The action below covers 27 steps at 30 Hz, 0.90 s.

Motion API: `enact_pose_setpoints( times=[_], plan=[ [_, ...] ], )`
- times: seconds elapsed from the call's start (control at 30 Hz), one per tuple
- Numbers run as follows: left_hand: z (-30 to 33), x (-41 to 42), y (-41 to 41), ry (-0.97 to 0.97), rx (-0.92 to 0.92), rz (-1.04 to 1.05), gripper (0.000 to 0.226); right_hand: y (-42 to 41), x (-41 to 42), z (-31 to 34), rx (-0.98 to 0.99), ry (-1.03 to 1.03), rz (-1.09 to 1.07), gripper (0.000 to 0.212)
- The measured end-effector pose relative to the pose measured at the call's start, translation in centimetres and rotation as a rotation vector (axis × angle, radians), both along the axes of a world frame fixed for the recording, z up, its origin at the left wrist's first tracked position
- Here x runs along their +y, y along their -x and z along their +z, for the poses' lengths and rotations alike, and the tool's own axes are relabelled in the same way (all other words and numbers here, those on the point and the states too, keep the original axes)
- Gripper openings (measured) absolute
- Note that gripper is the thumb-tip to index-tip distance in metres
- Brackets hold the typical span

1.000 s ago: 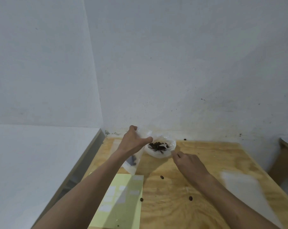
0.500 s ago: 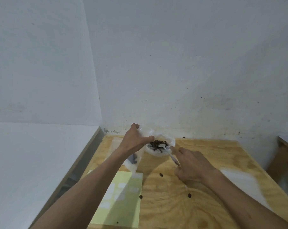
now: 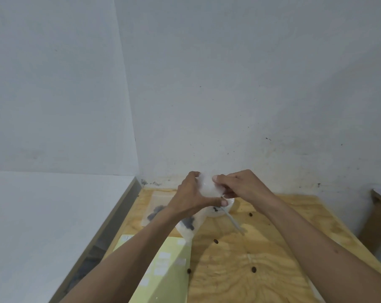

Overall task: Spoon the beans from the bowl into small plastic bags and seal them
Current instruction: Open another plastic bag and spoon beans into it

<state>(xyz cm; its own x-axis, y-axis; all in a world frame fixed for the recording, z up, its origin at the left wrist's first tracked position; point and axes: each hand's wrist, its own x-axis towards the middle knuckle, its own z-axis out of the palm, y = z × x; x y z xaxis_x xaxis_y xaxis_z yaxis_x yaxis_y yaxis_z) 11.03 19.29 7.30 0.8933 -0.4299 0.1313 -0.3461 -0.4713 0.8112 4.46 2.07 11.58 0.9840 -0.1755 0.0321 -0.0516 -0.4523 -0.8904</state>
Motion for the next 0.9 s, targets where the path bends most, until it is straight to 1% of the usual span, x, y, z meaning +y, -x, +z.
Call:
enact_pose_setpoints(
  times=[0.03, 0.07, 0.13, 0.17, 0.2, 0.23, 0.27, 0.3, 0.37, 0.47, 0.5, 0.6, 0.67, 0.77, 0.9],
  plan=[
    [0.2, 0.2, 0.1, 0.009, 0.018, -0.028, 0.115, -0.1, -0.3, 0.1, 0.002, 0.007, 0.012, 0.042],
    [0.5, 0.5, 0.3, 0.019, 0.043, -0.053, 0.11, -0.1, -0.6, 0.1, 0.008, 0.007, 0.024, 0.035],
    [0.8, 1.2, 0.3, 0.044, 0.085, -0.083, 0.091, -0.3, -1.2, 0.2, -0.003, 0.016, 0.058, 0.016],
    [0.9, 1.4, 0.1, 0.075, 0.097, -0.082, 0.078, -0.4, -1.4, 0.2, -0.024, 0.024, 0.063, 0.01],
    [0.9, 1.6, -0.2, 0.127, 0.106, -0.072, 0.063, -0.5, -1.6, 0.2, -0.046, 0.025, 0.057, 0.007],
    [0.8, 1.7, -0.5, 0.195, 0.113, -0.059, 0.048, -0.7, -1.8, 0.2, -0.064, 0.019, 0.04, 0.009],
    [0.8, 1.7, -0.6, 0.267, 0.116, -0.043, 0.036, -0.8, -2.0, 0.3, -0.082, 0.008, 0.023, 0.013],
    [0.9, 1.6, -0.7, 0.337, 0.123, -0.022, 0.028, -0.9, -2.1, 0.3, -0.105, -0.004, 0.011, 0.017],
    [1.0, 1.5, -0.8, 0.447, 0.144, 0.015, 0.023, -1.0, -2.2, 0.5, -0.155, -0.044, 0.017, 0.027],
    [1.0, 1.2, -0.6, 0.502, 0.144, 0.03, 0.022, -1.1, -2.0, 0.6, -0.131, -0.07, 0.027, 0.04],
    [1.0, 1.1, -0.5, 0.503, 0.141, 0.029, 0.022, -1.1, -1.9, 0.5, -0.113, -0.054, 0.024, 0.039],
    [0.8, 0.6, -0.3, 0.506, 0.128, 0.022, 0.019, -1.2, -1.5, 0.3, -0.106, -0.038, 0.04, 0.02],
    [0.7, 0.5, -0.3, 0.511, 0.12, 0.025, 0.019, -1.0, -1.4, 0.4, -0.113, -0.021, 0.061, 0.013],
    [0.8, 0.4, -0.2, 0.524, 0.117, 0.032, 0.02, -0.9, -1.2, 0.5, -0.099, 0.022, 0.105, 0.012],
    [1.0, 0.2, 0.0, 0.536, 0.136, 0.036, 0.016, -1.2, -0.9, 0.2, -0.111, 0.062, 0.074, 0.01]
  ],
)
